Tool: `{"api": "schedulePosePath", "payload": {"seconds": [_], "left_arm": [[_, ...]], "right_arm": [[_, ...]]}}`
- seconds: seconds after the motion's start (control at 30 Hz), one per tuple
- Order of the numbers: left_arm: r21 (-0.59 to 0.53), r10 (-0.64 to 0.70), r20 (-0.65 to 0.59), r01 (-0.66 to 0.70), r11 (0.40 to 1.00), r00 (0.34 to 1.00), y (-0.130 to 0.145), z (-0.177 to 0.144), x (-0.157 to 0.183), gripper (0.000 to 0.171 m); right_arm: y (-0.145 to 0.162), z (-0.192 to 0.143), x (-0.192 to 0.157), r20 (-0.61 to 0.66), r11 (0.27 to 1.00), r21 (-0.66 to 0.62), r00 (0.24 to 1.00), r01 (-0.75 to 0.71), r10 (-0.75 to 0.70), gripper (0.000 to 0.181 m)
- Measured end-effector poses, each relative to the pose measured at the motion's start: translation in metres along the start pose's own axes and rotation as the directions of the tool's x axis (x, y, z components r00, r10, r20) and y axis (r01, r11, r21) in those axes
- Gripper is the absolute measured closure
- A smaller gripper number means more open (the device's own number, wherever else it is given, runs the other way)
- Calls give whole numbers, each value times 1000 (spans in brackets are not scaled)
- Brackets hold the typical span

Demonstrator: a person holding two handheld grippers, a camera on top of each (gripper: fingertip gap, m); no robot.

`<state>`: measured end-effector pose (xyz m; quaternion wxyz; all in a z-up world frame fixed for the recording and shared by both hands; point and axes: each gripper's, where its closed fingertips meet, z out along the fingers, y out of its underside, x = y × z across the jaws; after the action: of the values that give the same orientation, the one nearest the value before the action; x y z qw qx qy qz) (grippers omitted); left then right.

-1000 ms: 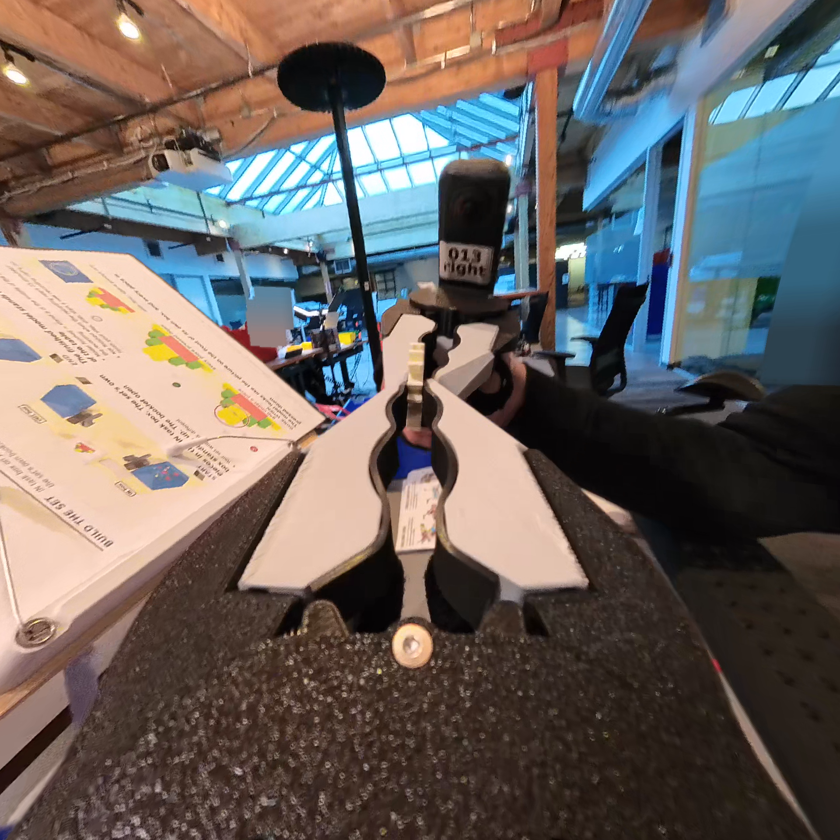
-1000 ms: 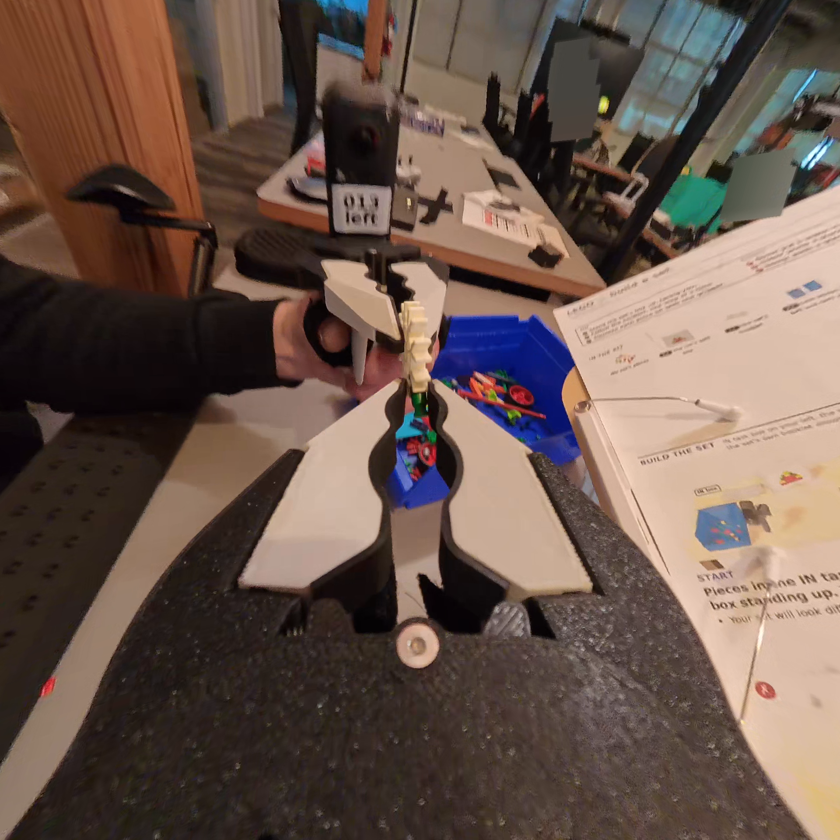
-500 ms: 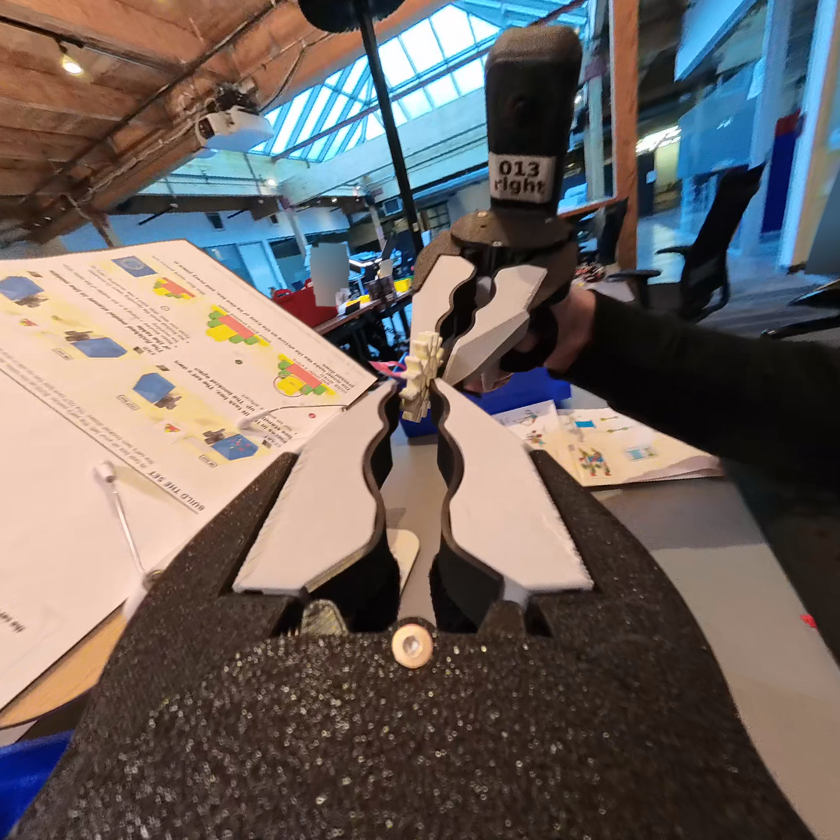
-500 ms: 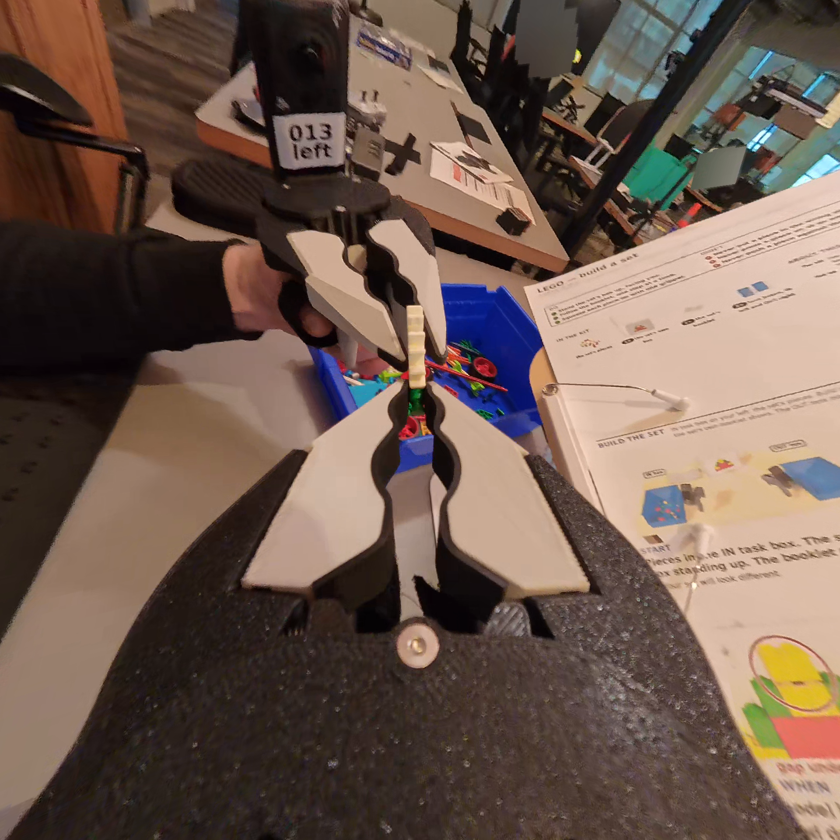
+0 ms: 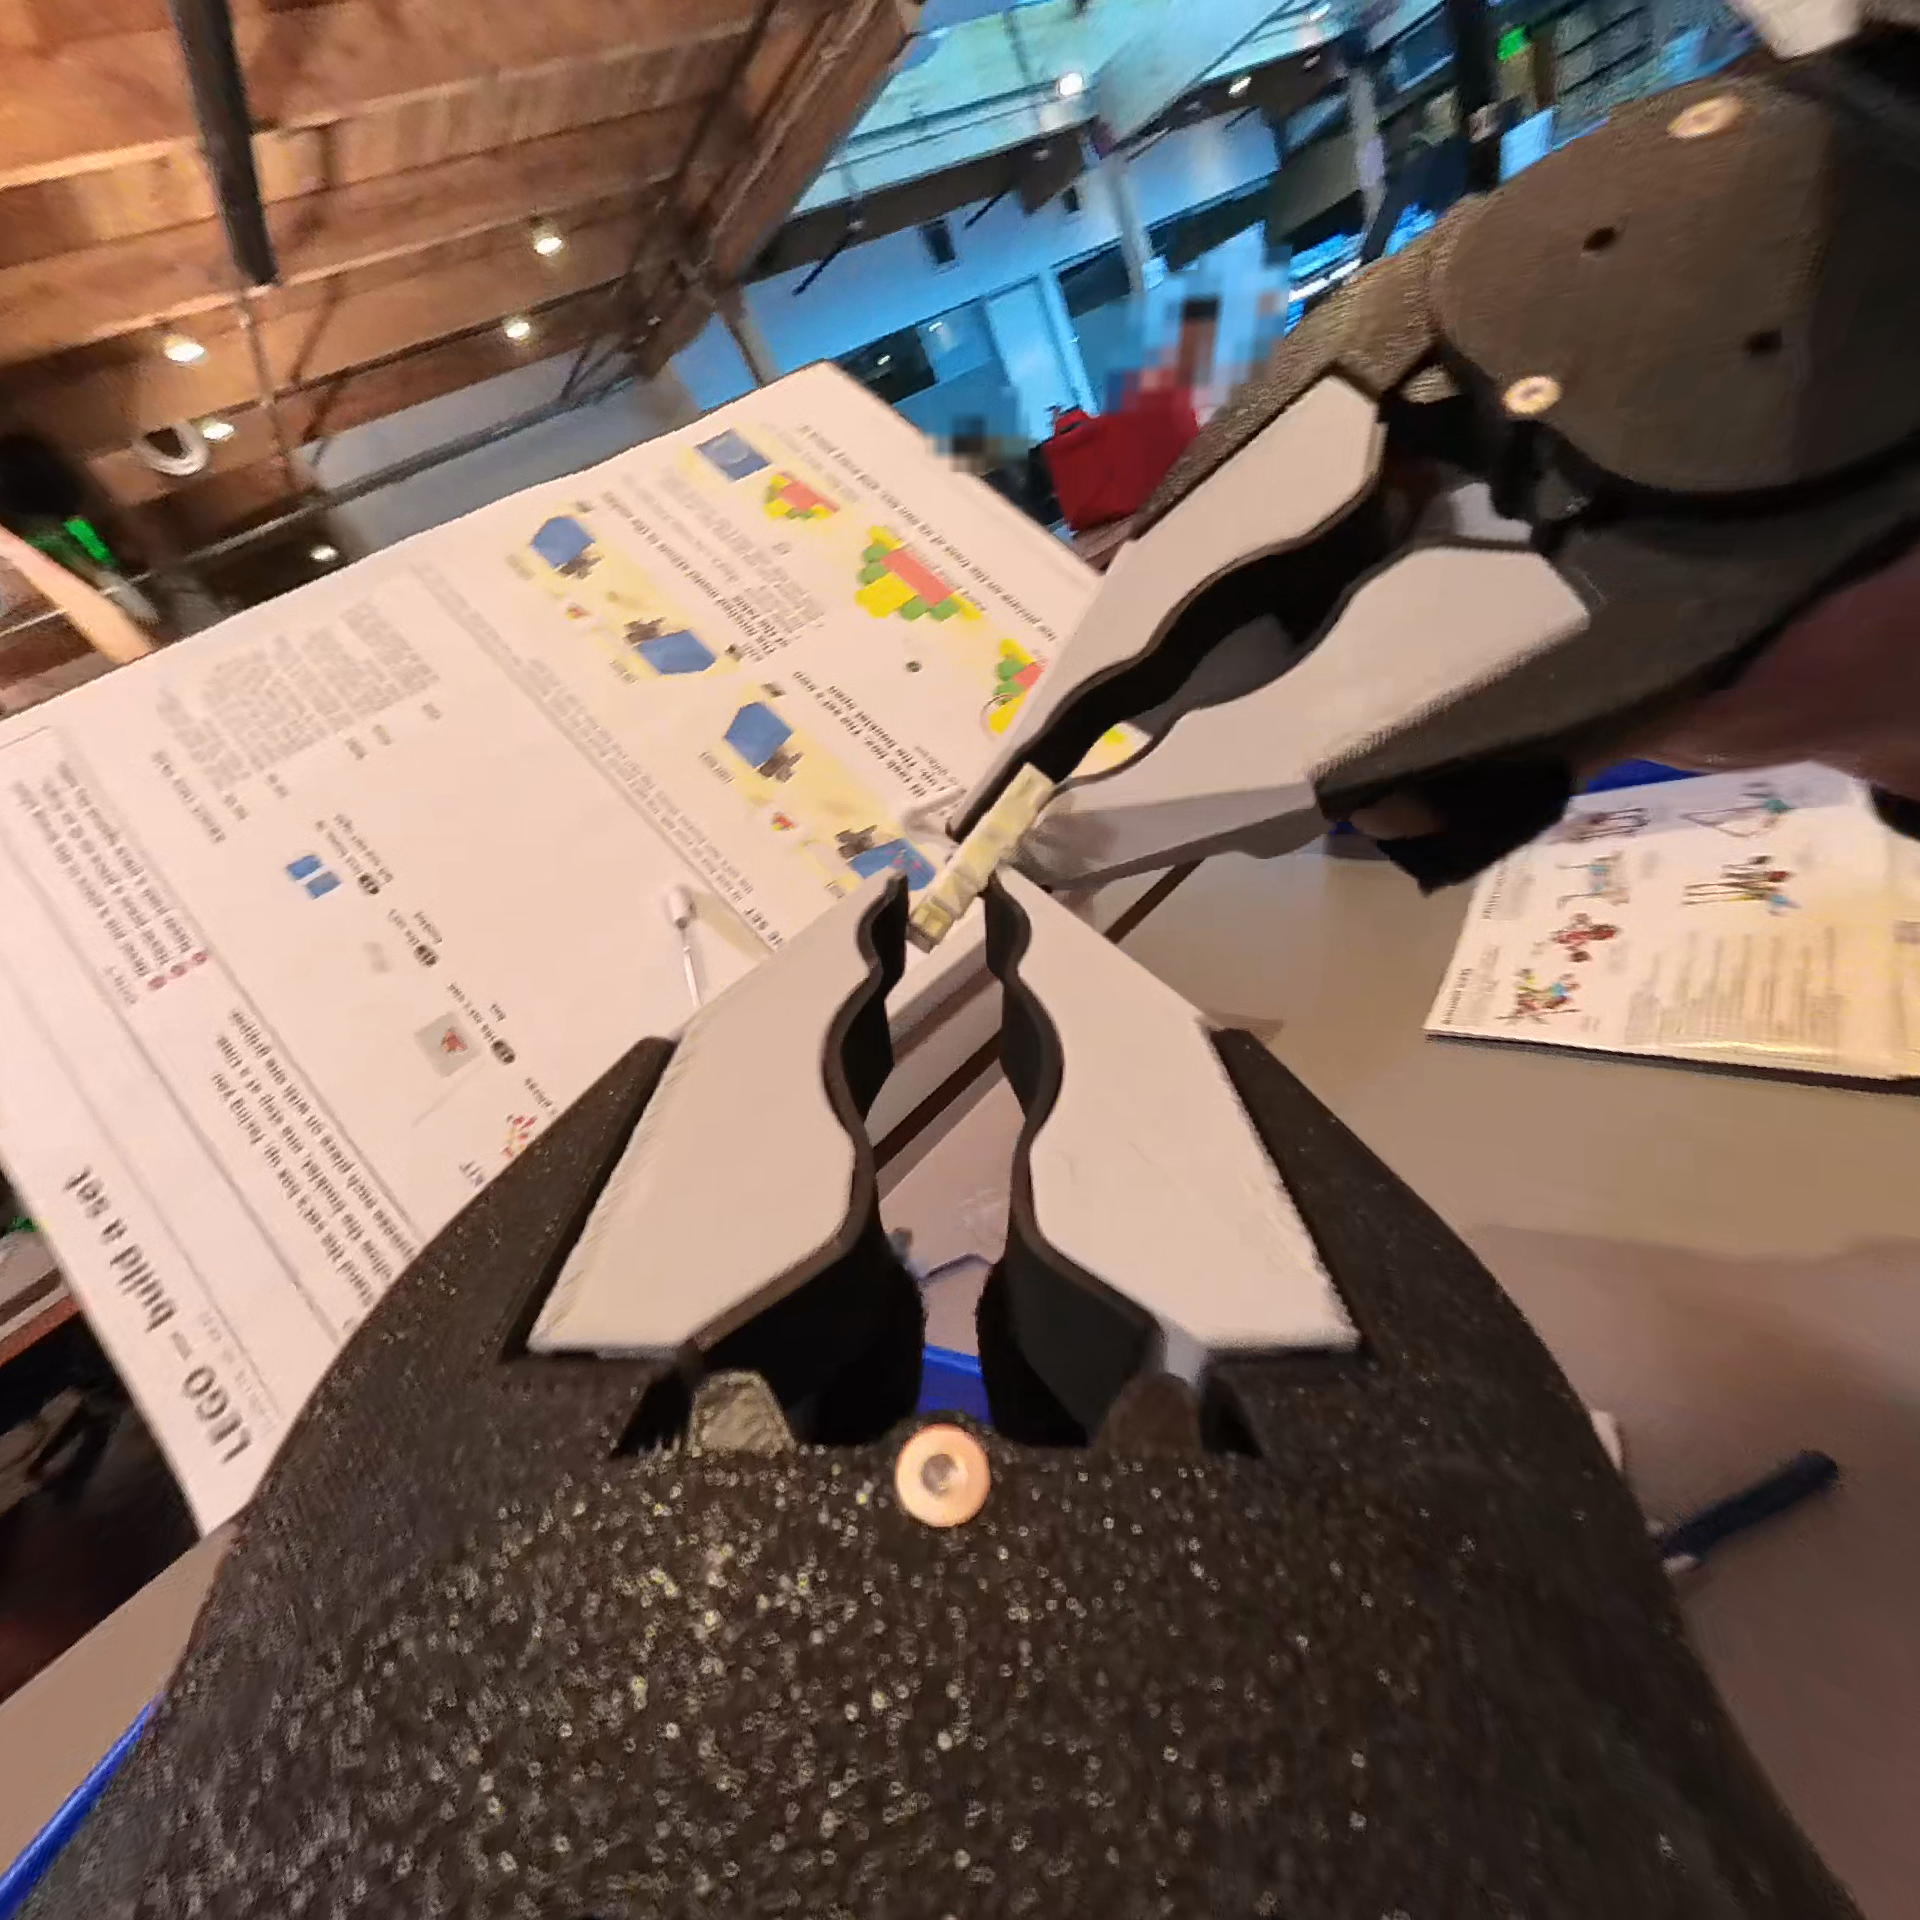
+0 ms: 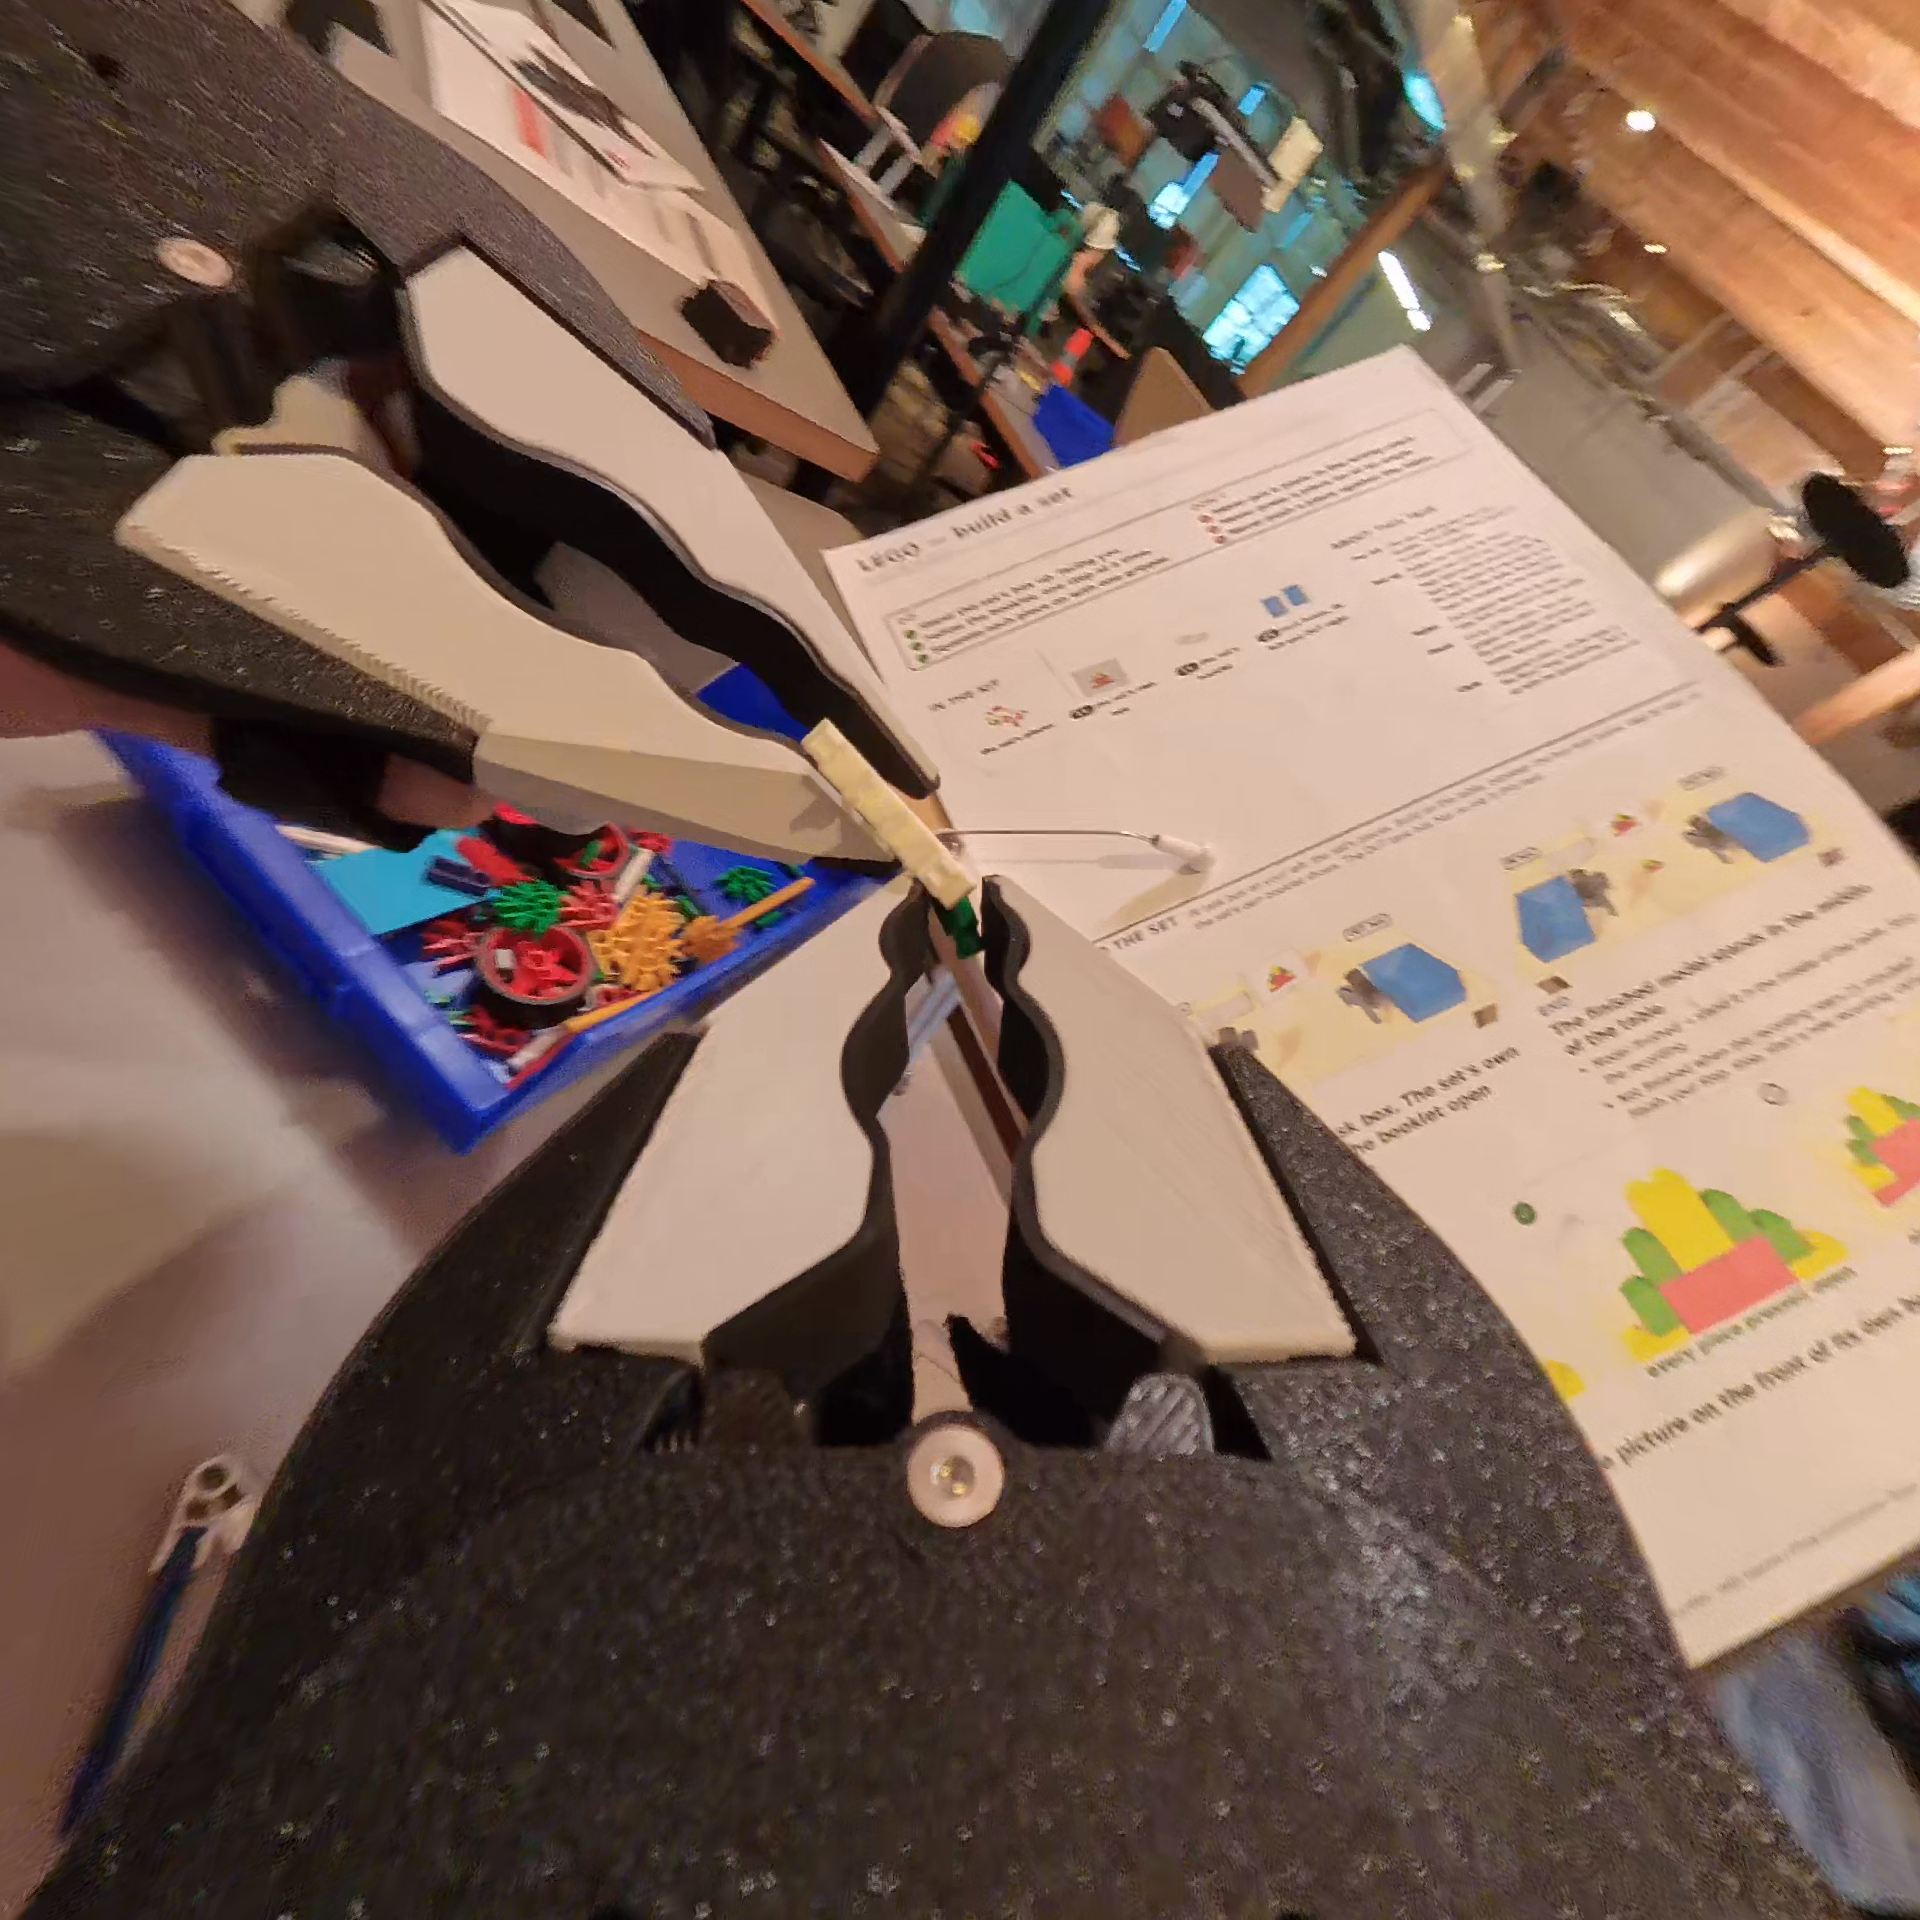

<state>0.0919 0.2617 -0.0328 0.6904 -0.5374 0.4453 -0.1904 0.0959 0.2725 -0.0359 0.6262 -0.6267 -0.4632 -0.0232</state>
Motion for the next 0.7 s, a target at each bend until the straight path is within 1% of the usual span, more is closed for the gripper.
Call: {"api": "schedulePosePath", "payload": {"seconds": [0.07, 0.13, 0.27, 0.43, 0.47, 0.53, 0.57, 0.63, 0.7], "left_arm": [[-40, 22, 40, -20, 999, 999, 6, 2, -4, 160], [-71, 49, 82, -43, 997, 995, 9, 3, -9, 160], [-90, 102, 134, -90, 992, 986, 10, 2, -13, 160], [-24, 29, 174, -25, 999, 984, 7, 3, -18, 161], [-11, 27, 198, -26, 1000, 980, 6, 3, -20, 168], [4, 49, 255, -52, 999, 966, 5, 4, -23, 168], [16, 57, 271, -64, 998, 961, 4, 2, -25, 168], [-3, 73, 258, -75, 997, 963, 6, 0, -27, 168], [-63, 107, 224, -95, 993, 969, 8, -4, -30, 168]], "right_arm": [[5, 8, 2, -64, 999, -32, 997, 37, -39, 177], [6, 13, 3, -112, 998, -42, 993, 41, -45, 178], [5, 17, 4, -145, 1000, -26, 989, 1, -5, 179], [-1, 19, 7, -131, 983, 70, 975, -170, 178, 178], [-4, 20, 4, -101, 966, 102, 964, -236, 246, 181], [-6, 23, 5, -138, 950, 132, 944, -281, 299, 181], [-7, 24, 5, -129, 940, 140, 935, -312, 329, 181], [-8, 27, 0, -61, 925, 140, 930, -352, 363, 180], [-7, 31, -6, 6, 891, 137, 900, -432, 435, 180]]}}
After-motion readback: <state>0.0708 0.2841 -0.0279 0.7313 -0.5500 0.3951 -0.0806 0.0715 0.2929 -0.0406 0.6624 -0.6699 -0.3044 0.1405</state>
